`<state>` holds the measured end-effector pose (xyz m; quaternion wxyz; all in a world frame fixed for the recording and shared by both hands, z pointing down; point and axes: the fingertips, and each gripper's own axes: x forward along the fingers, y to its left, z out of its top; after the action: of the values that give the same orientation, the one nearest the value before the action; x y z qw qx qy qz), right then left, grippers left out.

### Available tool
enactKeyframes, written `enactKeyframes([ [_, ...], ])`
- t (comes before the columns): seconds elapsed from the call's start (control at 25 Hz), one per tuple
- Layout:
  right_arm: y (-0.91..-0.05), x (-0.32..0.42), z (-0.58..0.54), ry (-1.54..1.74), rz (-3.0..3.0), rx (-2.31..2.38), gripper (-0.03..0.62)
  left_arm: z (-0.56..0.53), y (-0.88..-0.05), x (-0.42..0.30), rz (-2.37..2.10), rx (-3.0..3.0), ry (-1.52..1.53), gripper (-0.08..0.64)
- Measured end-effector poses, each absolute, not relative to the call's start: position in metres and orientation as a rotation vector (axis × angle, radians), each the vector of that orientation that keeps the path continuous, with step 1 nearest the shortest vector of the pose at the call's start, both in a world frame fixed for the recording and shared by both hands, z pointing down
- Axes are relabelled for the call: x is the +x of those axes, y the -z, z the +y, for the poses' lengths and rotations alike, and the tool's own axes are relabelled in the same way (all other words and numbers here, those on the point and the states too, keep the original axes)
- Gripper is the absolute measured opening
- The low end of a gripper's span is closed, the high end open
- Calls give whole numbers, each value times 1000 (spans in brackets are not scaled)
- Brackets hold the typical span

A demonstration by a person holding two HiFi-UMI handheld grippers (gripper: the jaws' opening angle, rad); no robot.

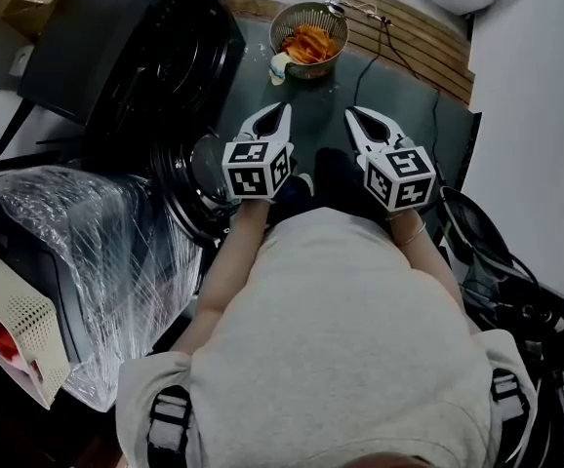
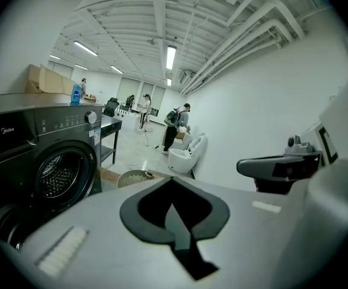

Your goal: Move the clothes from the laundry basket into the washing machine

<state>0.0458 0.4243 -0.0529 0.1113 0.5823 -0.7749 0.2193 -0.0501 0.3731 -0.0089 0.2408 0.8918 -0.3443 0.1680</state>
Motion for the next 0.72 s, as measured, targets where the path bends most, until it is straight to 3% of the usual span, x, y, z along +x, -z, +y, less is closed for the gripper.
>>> enactKeyframes([
  [0.32,47,66,370,-638,-2281,1719,8,333,-5,-30,-921,2423,-488,9],
  [0.72,68,152,234,-618,-2323,1727,7,200,9,46,-958,2428,-486,9],
])
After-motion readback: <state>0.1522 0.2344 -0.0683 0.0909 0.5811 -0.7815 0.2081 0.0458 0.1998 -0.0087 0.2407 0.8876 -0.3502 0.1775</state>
